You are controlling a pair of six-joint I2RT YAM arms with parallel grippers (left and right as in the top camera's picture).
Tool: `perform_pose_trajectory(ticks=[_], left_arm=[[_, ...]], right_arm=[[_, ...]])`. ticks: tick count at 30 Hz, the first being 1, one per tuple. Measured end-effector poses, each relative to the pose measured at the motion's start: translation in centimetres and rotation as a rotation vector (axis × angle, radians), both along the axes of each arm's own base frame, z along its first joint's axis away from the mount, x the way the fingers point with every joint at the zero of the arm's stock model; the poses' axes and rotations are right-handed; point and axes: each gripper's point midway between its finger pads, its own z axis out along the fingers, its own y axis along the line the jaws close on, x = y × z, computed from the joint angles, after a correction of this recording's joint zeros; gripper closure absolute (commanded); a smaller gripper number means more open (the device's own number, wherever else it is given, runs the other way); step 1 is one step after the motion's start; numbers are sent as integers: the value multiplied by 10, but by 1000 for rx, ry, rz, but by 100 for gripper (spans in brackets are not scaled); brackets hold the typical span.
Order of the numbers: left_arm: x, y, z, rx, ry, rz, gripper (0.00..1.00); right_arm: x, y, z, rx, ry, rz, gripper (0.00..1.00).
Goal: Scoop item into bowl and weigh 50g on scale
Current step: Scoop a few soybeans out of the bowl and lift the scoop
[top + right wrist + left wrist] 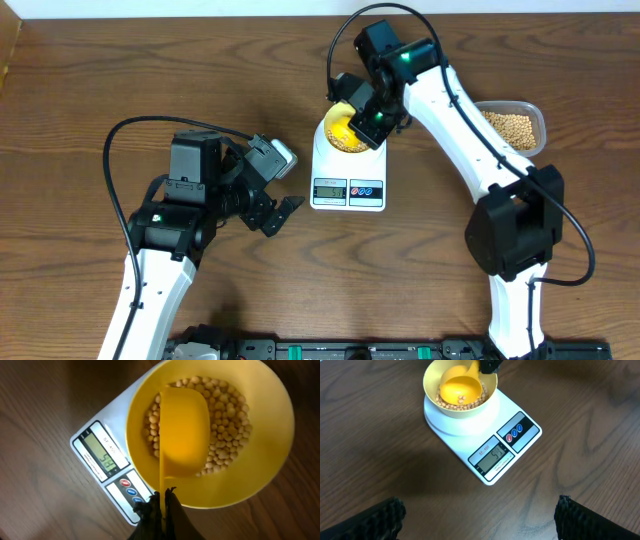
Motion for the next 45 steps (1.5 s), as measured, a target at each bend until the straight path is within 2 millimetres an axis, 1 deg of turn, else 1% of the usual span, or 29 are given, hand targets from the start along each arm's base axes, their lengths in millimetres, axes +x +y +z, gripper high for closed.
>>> perform_pose_trajectory(ticks=[8, 12, 14, 18, 22, 27, 34, 38, 42, 45], left_arm=[[0, 0, 0, 0, 0, 0, 2], [0, 0, 0, 0, 0, 0, 2], [0, 0, 0, 0, 0, 0, 2], [0, 0, 0, 0, 0, 0, 2], [0, 0, 0, 0, 0, 0, 2], [0, 0, 0, 0, 0, 0, 2], [0, 0, 0, 0, 0, 0, 2], [0, 0, 0, 0, 0, 0, 3], [0, 0, 0, 0, 0, 0, 2], [0, 0, 0, 0, 0, 0, 2]], right_arm=[[5, -7, 1, 7, 6, -32, 99], [9, -8, 6, 1, -17, -35, 99], [12, -10, 8, -19, -36, -38, 99], [14, -19, 5, -121, -76, -42, 99], [15, -18, 5, -195, -126, -26, 99], [15, -11, 6, -226, -163, -6, 99], [21, -9, 8, -225, -196, -12, 99], [21, -9, 12, -217, -199, -34, 99], [21, -7, 21, -160, -186, -77, 99], [24, -9, 36, -85, -175, -132, 99]])
